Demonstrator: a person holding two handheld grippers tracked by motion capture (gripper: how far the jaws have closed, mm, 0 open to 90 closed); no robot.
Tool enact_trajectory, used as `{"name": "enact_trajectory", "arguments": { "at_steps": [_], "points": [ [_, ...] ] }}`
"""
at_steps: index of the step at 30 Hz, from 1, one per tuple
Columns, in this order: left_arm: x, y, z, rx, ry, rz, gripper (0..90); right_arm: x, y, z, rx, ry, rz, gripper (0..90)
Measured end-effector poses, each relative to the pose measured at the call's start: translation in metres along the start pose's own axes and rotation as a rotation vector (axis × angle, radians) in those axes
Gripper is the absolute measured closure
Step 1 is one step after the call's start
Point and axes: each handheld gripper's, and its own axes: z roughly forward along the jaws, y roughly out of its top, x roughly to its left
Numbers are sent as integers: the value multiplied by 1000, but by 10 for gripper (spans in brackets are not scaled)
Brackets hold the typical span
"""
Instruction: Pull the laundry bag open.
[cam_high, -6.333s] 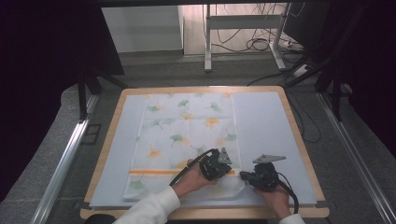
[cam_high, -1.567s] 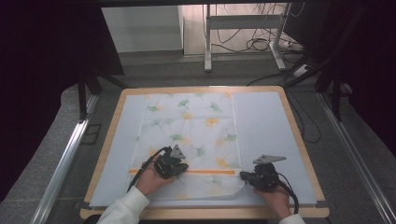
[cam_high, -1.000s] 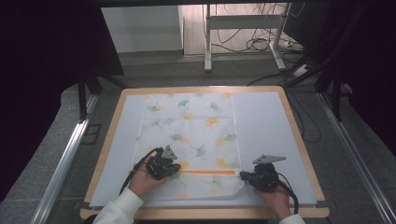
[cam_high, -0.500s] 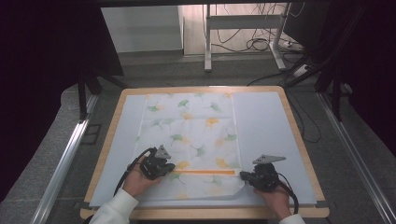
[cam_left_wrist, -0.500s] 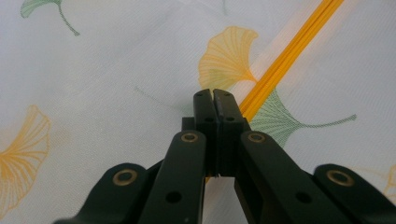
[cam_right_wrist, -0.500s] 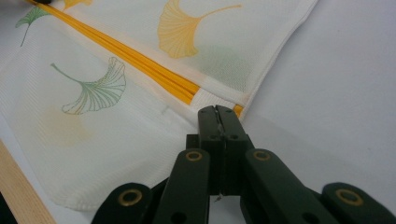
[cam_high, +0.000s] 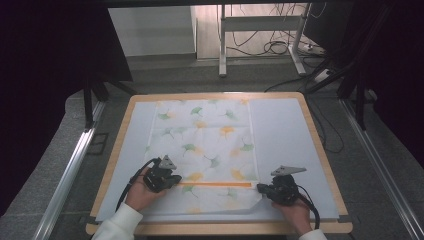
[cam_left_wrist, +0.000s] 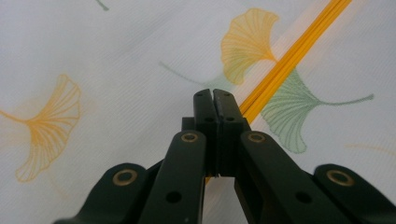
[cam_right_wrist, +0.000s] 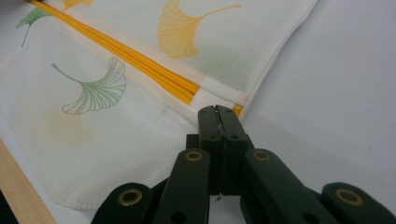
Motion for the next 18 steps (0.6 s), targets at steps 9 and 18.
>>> {"name": "enact_trajectory", "arguments": {
  "at_steps": [9,18],
  "points": [
    [6,-6,-5,8,25,-8,900,0,0,0,-2,1,1,897],
    [13,-14,-10,3,27,-40,900,-1,0,0,-1,4,2,897]
  ]
}}
